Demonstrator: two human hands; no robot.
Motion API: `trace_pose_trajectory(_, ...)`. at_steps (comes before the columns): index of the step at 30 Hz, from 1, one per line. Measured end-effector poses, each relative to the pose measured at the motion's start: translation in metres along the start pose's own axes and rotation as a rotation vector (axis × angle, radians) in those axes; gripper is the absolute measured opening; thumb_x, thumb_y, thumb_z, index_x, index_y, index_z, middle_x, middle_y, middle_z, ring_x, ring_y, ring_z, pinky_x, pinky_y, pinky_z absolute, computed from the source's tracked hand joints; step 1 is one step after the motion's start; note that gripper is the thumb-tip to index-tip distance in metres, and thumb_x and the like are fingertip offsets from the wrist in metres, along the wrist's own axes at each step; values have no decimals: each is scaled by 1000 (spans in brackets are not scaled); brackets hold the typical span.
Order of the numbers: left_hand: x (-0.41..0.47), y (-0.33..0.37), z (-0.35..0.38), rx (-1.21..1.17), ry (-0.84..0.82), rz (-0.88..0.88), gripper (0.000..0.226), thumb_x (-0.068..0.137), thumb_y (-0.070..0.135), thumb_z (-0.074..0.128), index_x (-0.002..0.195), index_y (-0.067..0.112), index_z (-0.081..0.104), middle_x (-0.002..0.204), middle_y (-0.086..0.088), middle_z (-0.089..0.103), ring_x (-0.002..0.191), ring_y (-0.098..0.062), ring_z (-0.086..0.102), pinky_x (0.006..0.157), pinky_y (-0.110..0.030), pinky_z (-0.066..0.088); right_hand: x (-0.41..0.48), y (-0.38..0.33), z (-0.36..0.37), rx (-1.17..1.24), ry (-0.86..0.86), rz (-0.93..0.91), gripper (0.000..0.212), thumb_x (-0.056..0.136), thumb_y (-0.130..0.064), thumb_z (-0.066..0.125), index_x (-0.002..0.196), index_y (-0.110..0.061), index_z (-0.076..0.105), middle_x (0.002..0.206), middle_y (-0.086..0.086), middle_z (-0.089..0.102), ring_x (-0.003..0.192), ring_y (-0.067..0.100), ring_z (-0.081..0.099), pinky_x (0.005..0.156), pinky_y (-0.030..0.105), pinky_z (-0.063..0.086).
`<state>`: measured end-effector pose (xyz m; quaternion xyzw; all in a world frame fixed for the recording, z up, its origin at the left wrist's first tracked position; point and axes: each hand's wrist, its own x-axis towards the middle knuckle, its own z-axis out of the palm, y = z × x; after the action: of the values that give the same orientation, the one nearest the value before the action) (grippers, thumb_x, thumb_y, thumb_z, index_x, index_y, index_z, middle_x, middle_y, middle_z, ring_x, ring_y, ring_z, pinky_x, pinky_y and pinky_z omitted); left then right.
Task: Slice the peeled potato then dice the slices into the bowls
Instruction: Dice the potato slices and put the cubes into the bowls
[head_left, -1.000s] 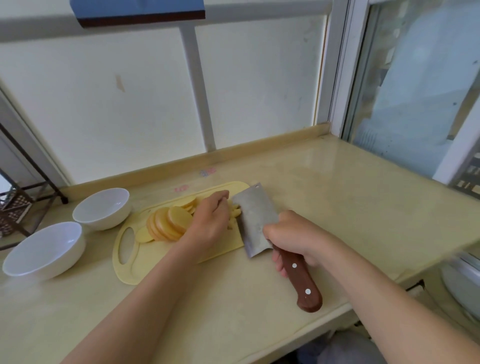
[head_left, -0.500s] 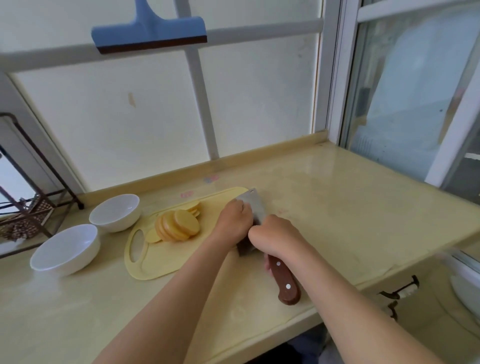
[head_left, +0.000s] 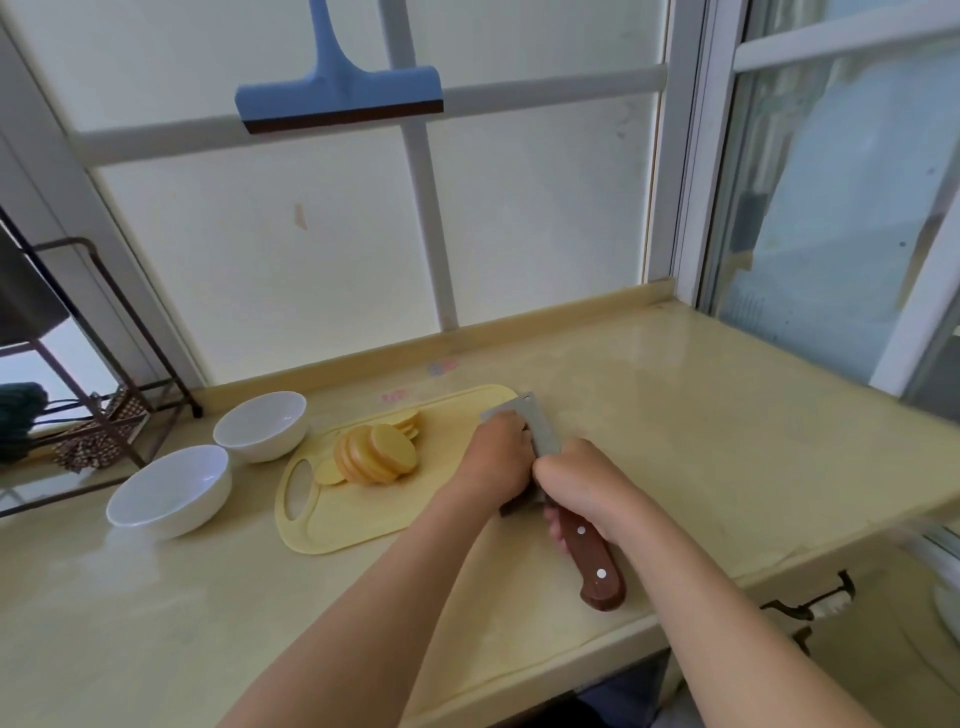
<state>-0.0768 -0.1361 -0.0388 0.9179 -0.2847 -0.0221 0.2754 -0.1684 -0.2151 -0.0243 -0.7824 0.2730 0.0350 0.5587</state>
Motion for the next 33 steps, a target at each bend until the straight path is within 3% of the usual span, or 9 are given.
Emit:
trace_pose_trajectory(2, 1, -2, 4, 28, 25, 25, 24, 101, 9, 38, 103, 1, 60, 113, -18, 59, 103, -29, 55, 78, -26, 38, 0, 0, -1, 11, 2, -2, 16, 84, -4, 40, 87, 0, 55, 62, 14, 55, 37, 23, 52, 43, 29, 49)
trace_pose_trajectory(3, 0, -2, 4, 38, 29, 29, 26, 102, 8, 38, 110, -2, 61, 119, -18, 60, 109, -30, 55, 81, -27, 37, 0, 0, -1, 16, 3, -1, 15, 84, -4, 40, 86, 0, 54, 63, 14, 55, 37, 23, 51, 43, 29, 49)
trace_pose_trajectory(6, 2, 1, 4, 86, 3, 38, 27, 100, 2, 37, 90, -3, 61, 100, -16, 63, 90, -26, 55, 64, -21, 29, 3, 2, -1, 35, 5, 8, 14, 84, -4, 40, 89, 0, 53, 64, 15, 55, 36, 23, 51, 44, 29, 50)
trace_pose_trajectory(9, 1, 3, 4, 94, -15, 33, 33, 97, -3, 36, 67, 8, 44, 77, -8, 53, 80, -17, 43, 57, -21, 31, 5, 3, -1, 63, 0, 15, 13, 85, -3, 41, 91, -1, 52, 66, 14, 54, 35, 22, 50, 45, 29, 49)
trace_pose_trajectory(12, 3, -2, 6, 63, -17, 97, 23, 94, -2, 39, 75, 9, 48, 94, -17, 62, 79, -19, 47, 65, -28, 34, 5, 3, -4, 77, -8, 9, 9, 88, -4, 42, 92, -3, 50, 68, 14, 54, 35, 21, 50, 44, 28, 48)
trace_pose_trajectory(16, 4, -5, 4, 56, -24, 142, 20, 91, -1, 41, 75, 8, 48, 94, -17, 61, 81, -26, 51, 73, -38, 41, 2, 1, -6, 91, -24, -1, 7, 90, -5, 43, 92, -5, 50, 70, 14, 54, 37, 21, 50, 43, 25, 47)
trace_pose_trajectory(21, 7, -8, -13, 68, -1, 168, 21, 90, -1, 41, 74, 10, 46, 94, -14, 60, 79, -21, 46, 66, -29, 32, -1, -9, -7, 126, -52, -16, 7, 90, -6, 49, 88, -2, 54, 65, 14, 53, 37, 21, 49, 43, 26, 46)
trace_pose_trajectory(26, 12, -20, -55, 84, 61, 123, 30, 86, -3, 40, 62, 16, 37, 86, -12, 56, 78, -27, 48, 66, -32, 34, 3, -46, 10, 130, -84, -76, 10, 89, -7, 49, 84, -4, 57, 61, 11, 52, 38, 20, 49, 43, 26, 46)
trace_pose_trajectory(33, 8, -77, -131, 98, 142, 8, 26, 80, -4, 43, 62, 15, 42, 78, -5, 54, 72, -23, 47, 61, -30, 33, 10, -109, 73, 128, -210, -146, 10, 90, -8, 49, 84, -6, 56, 60, 10, 52, 39, 19, 48, 41, 25, 45)
